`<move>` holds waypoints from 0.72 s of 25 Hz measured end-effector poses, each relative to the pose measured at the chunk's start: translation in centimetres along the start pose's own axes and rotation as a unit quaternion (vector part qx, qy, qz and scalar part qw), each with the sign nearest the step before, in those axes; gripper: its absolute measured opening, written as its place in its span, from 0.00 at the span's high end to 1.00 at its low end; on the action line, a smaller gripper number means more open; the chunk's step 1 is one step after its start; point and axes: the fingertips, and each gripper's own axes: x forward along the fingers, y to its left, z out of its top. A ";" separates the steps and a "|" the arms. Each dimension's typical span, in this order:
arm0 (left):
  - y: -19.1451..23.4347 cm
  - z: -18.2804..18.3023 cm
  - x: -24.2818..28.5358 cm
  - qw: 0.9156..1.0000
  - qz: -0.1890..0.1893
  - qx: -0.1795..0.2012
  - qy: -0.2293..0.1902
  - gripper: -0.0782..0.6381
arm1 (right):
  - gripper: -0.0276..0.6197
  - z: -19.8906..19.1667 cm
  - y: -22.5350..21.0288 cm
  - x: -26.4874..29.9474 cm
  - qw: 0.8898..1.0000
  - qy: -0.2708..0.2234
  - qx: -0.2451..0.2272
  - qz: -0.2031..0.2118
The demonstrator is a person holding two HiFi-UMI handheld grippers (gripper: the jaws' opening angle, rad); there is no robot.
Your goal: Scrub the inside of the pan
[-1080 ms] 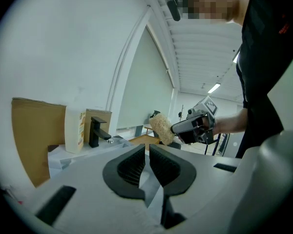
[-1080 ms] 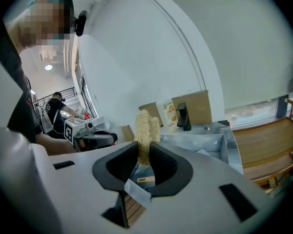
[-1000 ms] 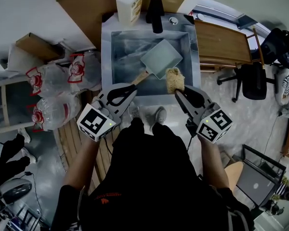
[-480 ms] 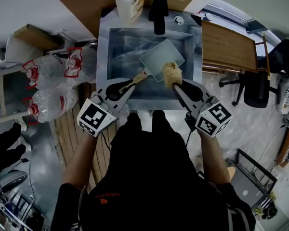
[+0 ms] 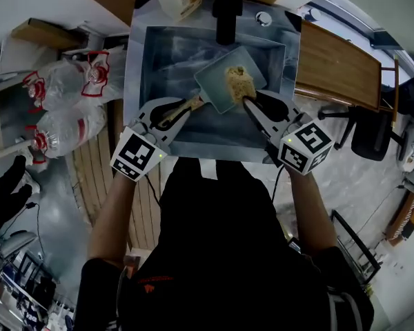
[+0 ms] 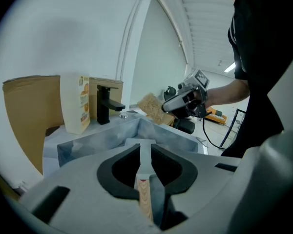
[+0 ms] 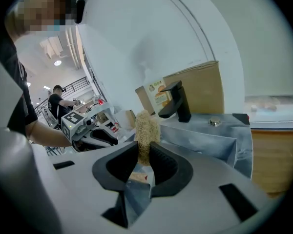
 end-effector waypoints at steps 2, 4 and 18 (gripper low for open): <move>0.2 -1.3 1.0 1.000 -0.003 0.003 0.023 0.79 | 0.83 -0.4 -0.9 0.9 1.000 0.014 -0.006 0.004; 0.5 -2.6 1.8 0.999 -0.001 0.006 0.044 0.76 | 0.83 -0.8 -1.6 1.8 0.999 0.028 -0.013 0.008; -0.6 -14.1 6.6 0.966 -0.039 -0.001 0.255 0.60 | 0.83 -5.5 -4.2 7.5 0.990 0.126 -0.060 0.014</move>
